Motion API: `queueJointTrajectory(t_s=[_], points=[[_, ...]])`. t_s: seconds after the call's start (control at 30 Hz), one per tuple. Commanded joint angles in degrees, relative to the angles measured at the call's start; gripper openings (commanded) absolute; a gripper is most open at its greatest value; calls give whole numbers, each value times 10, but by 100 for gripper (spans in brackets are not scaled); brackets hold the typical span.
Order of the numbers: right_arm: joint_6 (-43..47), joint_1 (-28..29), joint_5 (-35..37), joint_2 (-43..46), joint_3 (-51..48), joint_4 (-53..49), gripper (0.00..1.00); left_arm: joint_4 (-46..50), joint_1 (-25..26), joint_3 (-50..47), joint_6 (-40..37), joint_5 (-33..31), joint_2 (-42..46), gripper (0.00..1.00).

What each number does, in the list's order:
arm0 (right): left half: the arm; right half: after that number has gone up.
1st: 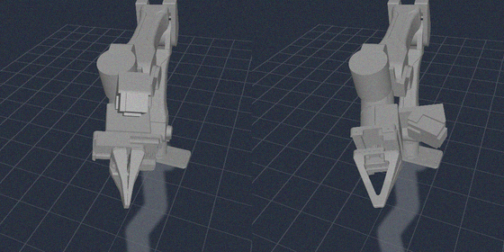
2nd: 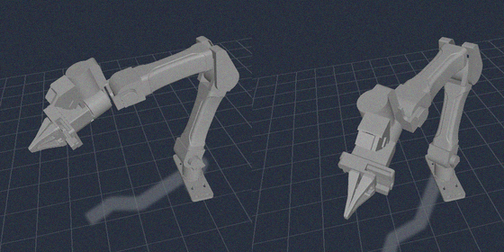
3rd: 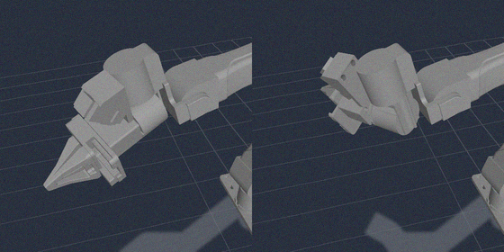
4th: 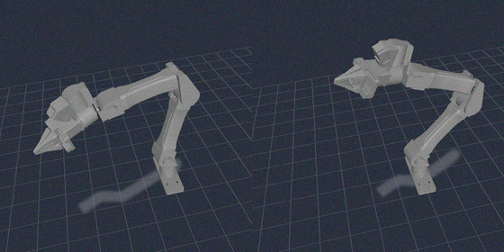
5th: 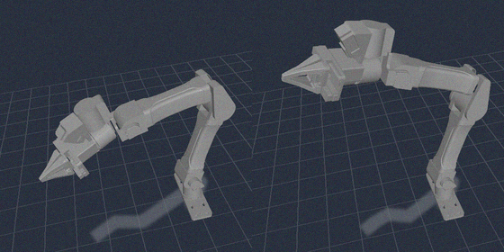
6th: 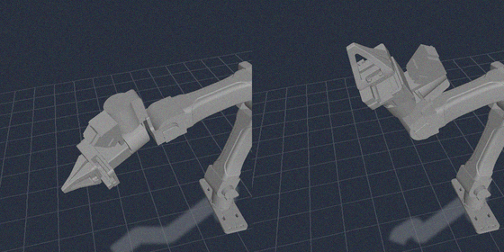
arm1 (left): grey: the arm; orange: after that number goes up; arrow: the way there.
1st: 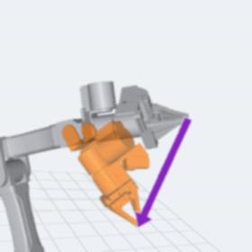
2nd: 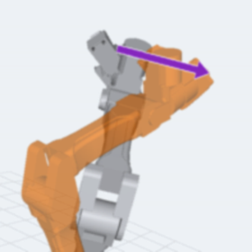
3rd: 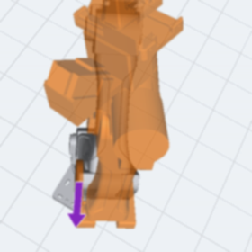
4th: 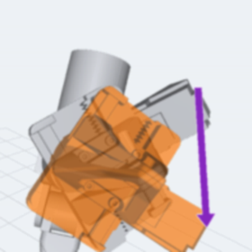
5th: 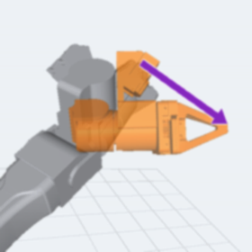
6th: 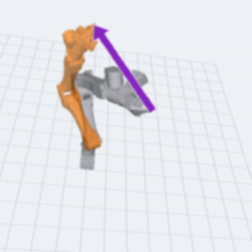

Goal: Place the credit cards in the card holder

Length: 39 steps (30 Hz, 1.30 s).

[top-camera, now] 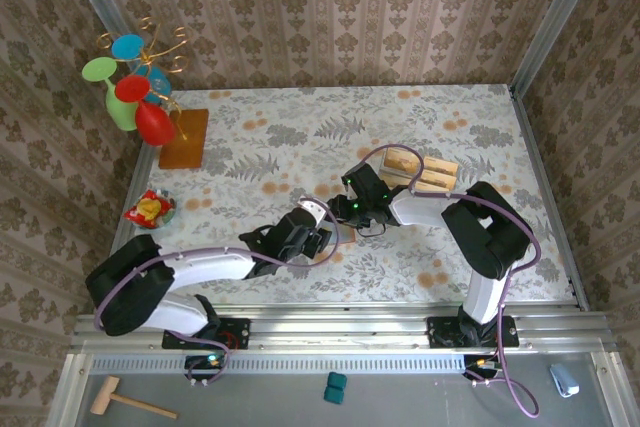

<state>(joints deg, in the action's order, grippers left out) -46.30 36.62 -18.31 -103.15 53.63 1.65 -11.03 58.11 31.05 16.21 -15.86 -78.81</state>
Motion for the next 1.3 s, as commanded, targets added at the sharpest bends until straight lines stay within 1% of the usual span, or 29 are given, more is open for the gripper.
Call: queueJointTrajectory(t_s=[0.0,0.33,0.63,0.83,1.1,1.27], points=[[-4,2,-6,-8,-8,7,47,-30,4,4,-7,6,-13,57],[-8,2,-10,-13,-7,11,47,-57,5,-10,1,3,-50,56],[-9,1,-11,-11,-2,6,47,-66,4,-26,6,-9,-61,50],[-5,-4,-13,4,7,-5,50,-74,5,-34,10,-12,-68,48],[4,-16,-11,28,16,-22,56,-86,4,-38,13,-13,-79,46],[3,-19,-10,31,15,-23,57,-91,4,-41,15,-13,-81,44]])
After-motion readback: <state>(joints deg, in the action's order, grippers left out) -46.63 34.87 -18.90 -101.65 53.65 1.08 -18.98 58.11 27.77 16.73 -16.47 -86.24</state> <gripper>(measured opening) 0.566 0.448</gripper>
